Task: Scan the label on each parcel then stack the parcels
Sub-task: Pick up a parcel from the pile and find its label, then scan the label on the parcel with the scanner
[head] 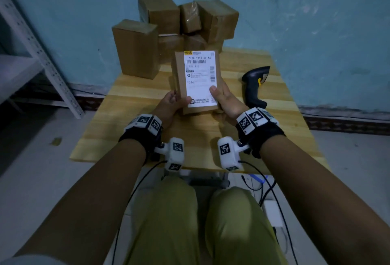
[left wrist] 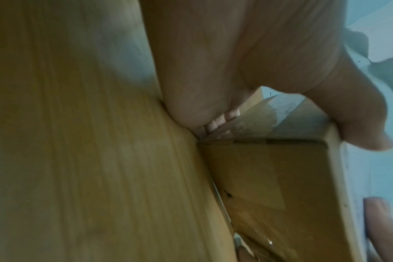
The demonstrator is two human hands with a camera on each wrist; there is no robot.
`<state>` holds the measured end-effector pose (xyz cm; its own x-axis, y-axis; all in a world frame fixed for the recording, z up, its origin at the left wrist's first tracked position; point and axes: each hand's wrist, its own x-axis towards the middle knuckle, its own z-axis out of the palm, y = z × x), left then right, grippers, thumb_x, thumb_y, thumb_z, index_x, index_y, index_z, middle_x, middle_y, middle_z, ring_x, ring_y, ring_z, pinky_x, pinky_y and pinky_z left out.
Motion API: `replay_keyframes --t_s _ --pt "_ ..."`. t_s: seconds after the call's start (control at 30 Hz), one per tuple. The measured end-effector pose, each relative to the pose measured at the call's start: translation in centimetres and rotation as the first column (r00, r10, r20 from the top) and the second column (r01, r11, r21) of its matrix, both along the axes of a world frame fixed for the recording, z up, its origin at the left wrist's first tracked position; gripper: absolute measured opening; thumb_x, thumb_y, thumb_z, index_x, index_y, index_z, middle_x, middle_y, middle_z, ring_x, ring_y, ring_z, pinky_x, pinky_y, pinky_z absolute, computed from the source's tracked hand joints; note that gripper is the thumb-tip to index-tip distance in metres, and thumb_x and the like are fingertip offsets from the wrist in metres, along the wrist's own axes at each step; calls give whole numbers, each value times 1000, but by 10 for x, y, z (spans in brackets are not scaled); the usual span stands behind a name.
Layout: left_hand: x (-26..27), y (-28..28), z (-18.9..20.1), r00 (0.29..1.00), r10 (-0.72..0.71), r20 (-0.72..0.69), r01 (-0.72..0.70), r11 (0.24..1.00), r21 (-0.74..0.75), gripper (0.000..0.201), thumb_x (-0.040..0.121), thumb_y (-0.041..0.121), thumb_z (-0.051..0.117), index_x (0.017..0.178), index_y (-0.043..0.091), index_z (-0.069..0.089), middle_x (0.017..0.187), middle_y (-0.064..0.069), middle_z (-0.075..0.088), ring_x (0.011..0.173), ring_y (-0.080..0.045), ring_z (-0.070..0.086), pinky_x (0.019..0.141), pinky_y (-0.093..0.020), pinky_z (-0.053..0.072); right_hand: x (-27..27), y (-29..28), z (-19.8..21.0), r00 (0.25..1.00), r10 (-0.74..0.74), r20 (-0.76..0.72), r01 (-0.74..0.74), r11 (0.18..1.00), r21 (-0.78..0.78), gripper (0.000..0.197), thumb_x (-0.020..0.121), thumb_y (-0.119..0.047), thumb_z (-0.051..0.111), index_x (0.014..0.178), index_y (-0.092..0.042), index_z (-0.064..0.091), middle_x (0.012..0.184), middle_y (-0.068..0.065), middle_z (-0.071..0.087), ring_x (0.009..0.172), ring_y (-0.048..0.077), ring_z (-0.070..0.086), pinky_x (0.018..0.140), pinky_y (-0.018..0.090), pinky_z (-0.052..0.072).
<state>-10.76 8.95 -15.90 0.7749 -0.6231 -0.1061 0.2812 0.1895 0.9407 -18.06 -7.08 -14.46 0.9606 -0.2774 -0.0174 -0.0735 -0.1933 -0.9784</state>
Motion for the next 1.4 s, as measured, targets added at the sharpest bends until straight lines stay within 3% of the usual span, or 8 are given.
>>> replay_keyframes --t_s 0.13,0.27,0.37,0.5,0.83,1.0,1.27,1.4 --pt "1 3 2 998 -49 27 49 998 -25 64 53 18 82 110 10 54 88 8 75 85 -4 69 78 -17 55 1 0 -1 1000 9 12 -10 998 66 80 82 -50 49 149 -27 13 117 3 61 73 0 64 49 19 47" --pt "3 2 -4 999 24 29 -22 997 -73 129 27 42 94 136 -2 39 130 -18 57 122 -31 54 104 -41 44 0 3 -4 1000 -11 -17 12 1000 18 85 82 -54 54 149 -17 16 140 8 49 114 18 57 86 28 51" --pt "7 1 -9 998 31 60 -26 996 -81 130 29 44 94 136 -3 38 132 -20 55 124 -34 52 107 -45 40 3 -6 11 989 -103 -110 91 991 -102 58 96 -37 47 142 -4 35 119 4 60 101 15 59 85 24 47" --pt "13 0 -11 997 8 77 -3 998 -61 123 33 42 93 135 0 41 128 -15 59 119 -29 56 104 -41 42 12 -45 37 864 -500 -68 367 715 -594 69 88 -40 59 142 -6 33 143 13 43 131 27 42 105 34 36" --pt "19 -3 -12 1000 -8 21 9 999 -52 52 56 17 79 105 14 62 94 6 74 97 -15 66 90 -27 52 2 -79 14 681 -627 -378 -44 480 -876 78 92 -15 49 149 -1 -3 149 23 24 134 37 34 107 46 35" --pt "22 -5 -16 999 41 -24 -42 998 -43 46 83 -3 58 128 -1 48 109 -5 66 103 -22 61 92 -27 50 -5 -84 20 676 -619 -401 44 577 -816 67 95 -21 44 148 -4 8 146 22 35 129 36 44 102 44 41" --pt "12 -5 -10 998 56 16 -55 996 -64 61 62 16 72 120 5 56 110 -5 68 100 -18 66 89 -26 53 -12 -76 27 785 -581 -212 519 805 -286 43 87 -12 60 124 3 45 84 17 52 55 20 44 49 28 38" --pt "8 -4 -5 995 96 -6 -97 993 -61 81 55 23 77 128 -1 50 121 -14 62 108 -26 61 95 -31 50 -29 -68 31 830 -527 -183 494 847 -198 35 85 -2 56 118 -1 45 68 10 49 55 23 48 53 31 44"
